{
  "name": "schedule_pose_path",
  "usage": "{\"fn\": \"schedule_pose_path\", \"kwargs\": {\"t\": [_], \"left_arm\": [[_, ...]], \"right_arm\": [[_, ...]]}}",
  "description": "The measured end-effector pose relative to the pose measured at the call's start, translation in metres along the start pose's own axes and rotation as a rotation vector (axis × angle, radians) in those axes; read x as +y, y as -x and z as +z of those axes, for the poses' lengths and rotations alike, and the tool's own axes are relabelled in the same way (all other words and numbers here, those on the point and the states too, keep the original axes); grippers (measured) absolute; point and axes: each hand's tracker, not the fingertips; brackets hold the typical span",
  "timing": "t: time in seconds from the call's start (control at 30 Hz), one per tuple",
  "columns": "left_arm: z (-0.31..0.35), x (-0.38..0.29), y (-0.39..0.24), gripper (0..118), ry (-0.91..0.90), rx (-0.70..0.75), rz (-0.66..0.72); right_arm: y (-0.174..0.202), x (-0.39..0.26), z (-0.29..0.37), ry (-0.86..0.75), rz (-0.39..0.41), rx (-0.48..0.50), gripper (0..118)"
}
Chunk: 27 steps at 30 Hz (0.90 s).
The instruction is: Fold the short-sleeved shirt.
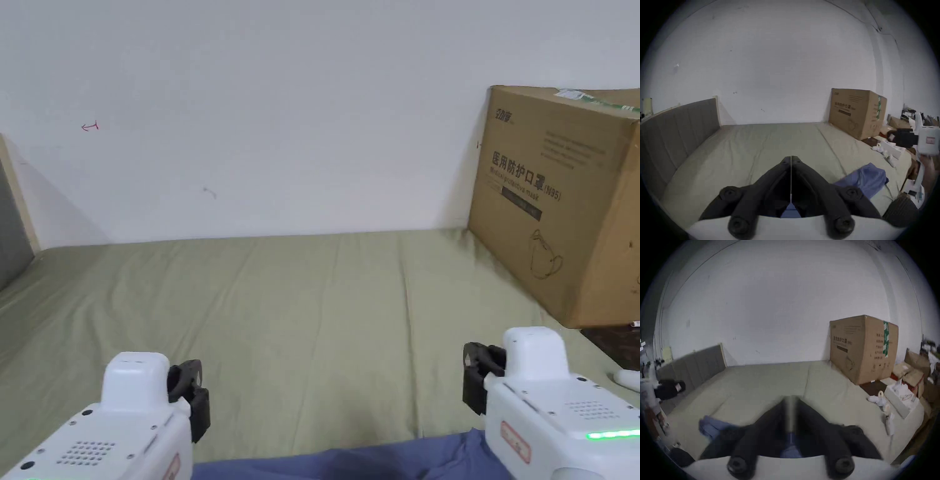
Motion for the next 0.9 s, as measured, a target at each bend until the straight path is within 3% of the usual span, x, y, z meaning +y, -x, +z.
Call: {"fn": "schedule_pose_path", "kwargs": {"t": [0.07, 0.13, 0.3, 0.5, 0.53, 0.57, 0.67, 0.7, 0.9], "left_arm": [[-0.002, -0.003, -0.007, 0, 0.018, -0.046, 0.012], [-0.005, -0.008, -0.011, 0, 0.052, -0.030, 0.013], [-0.015, -0.005, 0.002, 0, 0.086, -0.031, 0.035], [-0.056, -0.027, 0.107, 0, 0.340, -0.090, 0.263], [-0.064, -0.035, 0.127, 5, 0.387, -0.138, 0.302], [-0.072, -0.043, 0.147, 25, 0.436, -0.207, 0.357], [-0.092, -0.076, 0.192, 111, 0.583, -0.283, 0.546], [-0.092, -0.083, 0.197, 118, 0.590, -0.280, 0.598], [-0.116, -0.128, 0.223, 118, 0.638, -0.329, 0.731]], "right_arm": [[0.003, 0.002, -0.005, 0.035, -0.019, 0.058, 0], [0.003, 0.006, -0.009, 0.071, -0.017, 0.015, 0], [-0.006, 0.010, -0.024, 0.136, -0.049, 0.011, 0], [-0.013, 0.004, -0.041, 0.127, -0.004, -0.032, 0], [-0.015, 0.004, -0.043, 0.131, -0.012, -0.026, 0], [-0.016, 0.004, -0.046, 0.139, -0.026, -0.020, 0], [-0.016, -0.004, -0.055, 0.167, -0.034, -0.001, 0], [-0.014, -0.006, -0.058, 0.177, -0.029, 0.008, 0], [-0.008, -0.021, -0.073, 0.230, 0.009, 0.030, 0]]}}
